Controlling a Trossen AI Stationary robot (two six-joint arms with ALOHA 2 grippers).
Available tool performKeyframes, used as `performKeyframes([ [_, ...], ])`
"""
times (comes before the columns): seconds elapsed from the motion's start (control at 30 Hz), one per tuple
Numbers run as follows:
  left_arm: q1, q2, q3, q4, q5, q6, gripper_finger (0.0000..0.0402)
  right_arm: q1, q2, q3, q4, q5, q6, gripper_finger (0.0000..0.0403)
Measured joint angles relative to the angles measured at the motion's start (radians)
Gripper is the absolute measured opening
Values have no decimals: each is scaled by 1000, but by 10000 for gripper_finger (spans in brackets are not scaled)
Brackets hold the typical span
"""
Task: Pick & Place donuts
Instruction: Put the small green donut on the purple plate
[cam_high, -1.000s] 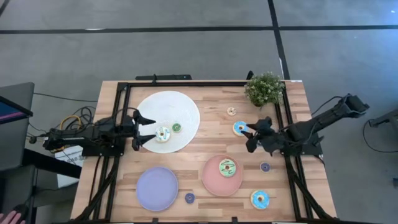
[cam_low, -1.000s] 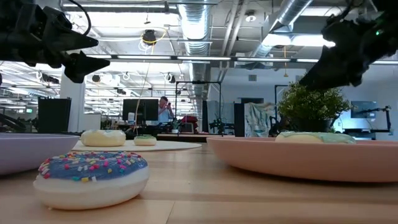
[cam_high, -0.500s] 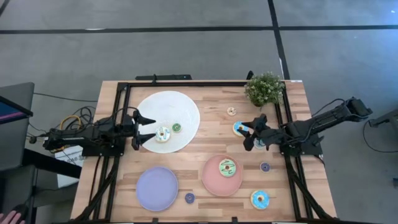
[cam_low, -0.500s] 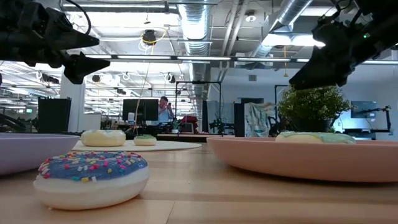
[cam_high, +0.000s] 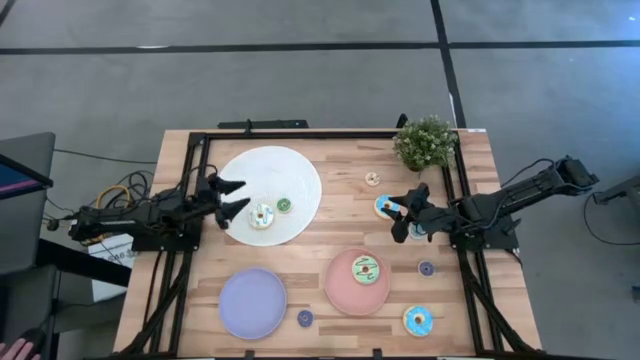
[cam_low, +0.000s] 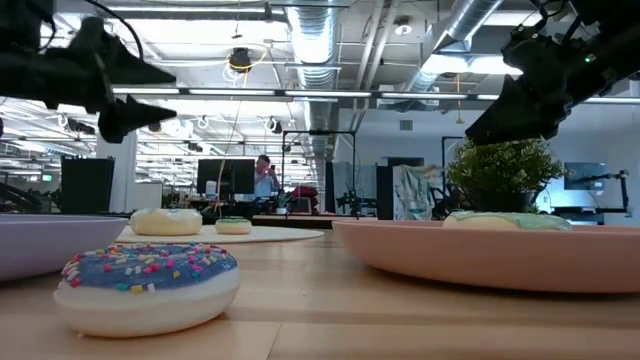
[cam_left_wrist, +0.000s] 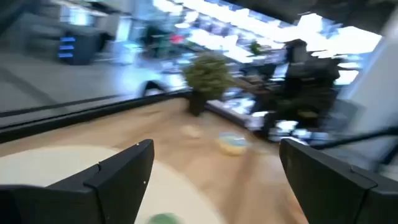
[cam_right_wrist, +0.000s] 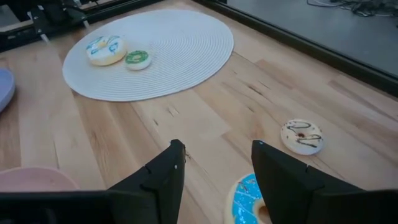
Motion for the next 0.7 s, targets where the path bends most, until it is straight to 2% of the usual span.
performKeyframes([
  [0.13, 0, 155, 21, -17, -92, -29, 334, 0, 0, 0, 0, 0, 0, 174],
  [0.23, 0, 302, 70, -1, -116, -90, 332, 0, 0, 0, 2, 3, 0, 173],
  [0.5, 1, 758, 351, -35, -44, -22, 331, -8, 0, 0, 0, 31, -1, 173],
  [0.7, 9, 1104, 649, -312, 49, 69, 324, -42, 0, 0, -20, 26, -4, 173],
])
